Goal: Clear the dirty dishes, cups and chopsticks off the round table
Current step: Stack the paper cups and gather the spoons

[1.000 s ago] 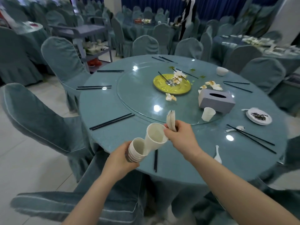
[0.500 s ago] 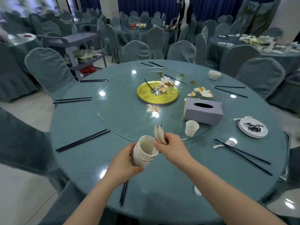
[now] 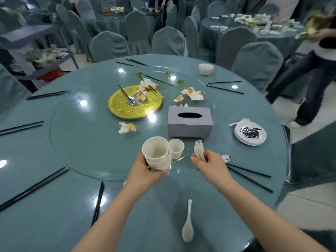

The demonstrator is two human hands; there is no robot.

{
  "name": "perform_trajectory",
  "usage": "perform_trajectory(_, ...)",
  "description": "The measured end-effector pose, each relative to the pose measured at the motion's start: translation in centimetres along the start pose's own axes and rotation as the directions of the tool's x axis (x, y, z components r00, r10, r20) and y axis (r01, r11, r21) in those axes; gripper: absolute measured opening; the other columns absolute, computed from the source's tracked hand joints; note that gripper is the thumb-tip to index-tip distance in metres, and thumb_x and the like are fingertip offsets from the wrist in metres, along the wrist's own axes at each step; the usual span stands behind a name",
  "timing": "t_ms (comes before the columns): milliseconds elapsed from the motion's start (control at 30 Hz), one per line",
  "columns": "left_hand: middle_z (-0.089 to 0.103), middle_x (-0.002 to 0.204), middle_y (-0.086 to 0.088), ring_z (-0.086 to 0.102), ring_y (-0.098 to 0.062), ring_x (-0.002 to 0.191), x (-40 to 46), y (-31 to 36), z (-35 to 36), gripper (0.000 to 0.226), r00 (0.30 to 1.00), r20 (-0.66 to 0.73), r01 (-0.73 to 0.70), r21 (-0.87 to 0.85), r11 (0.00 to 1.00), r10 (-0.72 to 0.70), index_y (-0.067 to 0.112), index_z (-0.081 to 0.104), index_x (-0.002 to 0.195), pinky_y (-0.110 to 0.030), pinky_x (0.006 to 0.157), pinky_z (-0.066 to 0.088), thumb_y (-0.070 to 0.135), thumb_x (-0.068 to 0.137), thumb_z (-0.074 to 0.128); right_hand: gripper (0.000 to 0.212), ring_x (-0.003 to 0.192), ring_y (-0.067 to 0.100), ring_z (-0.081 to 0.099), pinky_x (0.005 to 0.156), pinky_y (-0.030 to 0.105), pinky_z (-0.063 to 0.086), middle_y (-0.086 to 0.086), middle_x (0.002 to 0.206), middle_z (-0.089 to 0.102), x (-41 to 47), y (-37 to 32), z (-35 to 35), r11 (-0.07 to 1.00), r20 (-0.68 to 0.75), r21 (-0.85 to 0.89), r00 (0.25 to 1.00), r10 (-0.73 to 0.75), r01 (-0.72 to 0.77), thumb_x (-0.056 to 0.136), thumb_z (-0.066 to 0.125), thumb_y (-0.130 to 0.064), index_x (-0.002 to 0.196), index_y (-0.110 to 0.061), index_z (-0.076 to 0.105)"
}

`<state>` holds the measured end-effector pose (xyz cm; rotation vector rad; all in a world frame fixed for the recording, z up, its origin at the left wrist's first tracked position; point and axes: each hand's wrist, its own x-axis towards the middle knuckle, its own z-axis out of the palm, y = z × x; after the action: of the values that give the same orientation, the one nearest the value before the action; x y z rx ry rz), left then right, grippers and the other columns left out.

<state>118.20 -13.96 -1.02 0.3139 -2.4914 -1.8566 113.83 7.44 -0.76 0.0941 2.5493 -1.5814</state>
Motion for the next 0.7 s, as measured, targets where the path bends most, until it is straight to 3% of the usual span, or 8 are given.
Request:
perform_trajectory(200,0.068,0.109,0.004,0.065,-0.003,0.094,5.8,1.2,2.5,0.064,0.999,0.022,-0.021,-0.09,0.996,0.023,0.018,0.053,0.121,-0.019,0.078,0.051,0.002,0.066,0.082,0.013,0.044,-0.001,0.043,0.043,0.013,0.033,-0.008,0.057,0.057,1.3,2.3,-2.1,0.99,-0.056,-0.012,0.989,0.136,-0.137,0.084,0.066,-0.025,0.075,-0.016,0.063)
perform_trajectory(333,0.068,0.109,0.0,0.064,0.005,0.085,9.6,0.7,3.8,0.068,0.997,0.062,-0.03,-0.078,0.997,0.035,0.013,0.052,0.123,-0.008,0.069,0.048,0.007,0.064,0.085,0.011,0.054,0.008,0.05,0.05,0.02,0.035,-0.006,0.058,0.059,1.6,3.0,-3.1,0.975,-0.123,-0.025,0.969,0.214,-0.219,0.083,0.066,-0.023,0.074,-0.017,0.063)
perform_trajectory(467,0.067,0.109,0.006,0.064,-0.007,0.098,12.3,-0.7,5.1,0.073,0.99,0.144,-0.002,-0.052,0.999,0.01,0.02,0.051,0.123,-0.025,0.083,0.051,0.013,0.06,0.088,0.02,0.056,0.013,0.048,0.053,0.026,0.035,0.002,0.062,0.057,1.9,3.7,-3.7,0.97,-0.162,-0.056,0.961,0.225,-0.237,0.082,0.066,-0.021,0.083,-0.001,0.063)
perform_trajectory(600,0.063,0.095,0.027,0.058,0.019,0.083,12.6,-3.0,6.0,0.067,0.989,0.149,0.029,-0.037,0.999,-0.023,0.039,0.049,0.107,-0.003,0.067,0.043,0.023,0.054,0.087,0.013,0.046,0.0,0.046,0.046,0.017,0.036,-0.008,0.052,0.055,1.3,4.7,-3.4,0.965,-0.174,0.011,0.95,0.259,-0.261,0.083,0.066,-0.02,0.074,-0.011,0.062)
perform_trajectory(700,0.056,0.106,0.029,0.053,0.021,0.093,12.6,-4.5,6.5,0.073,0.978,0.208,0.014,0.0,1.0,-0.014,0.036,0.042,0.116,0.002,0.067,0.039,0.01,0.064,0.086,0.013,0.05,0.007,0.045,0.045,0.018,0.034,-0.006,0.055,0.055,0.6,5.9,-3.4,0.953,-0.179,0.025,0.937,0.3,-0.301,0.082,0.064,-0.014,0.079,-0.002,0.062)
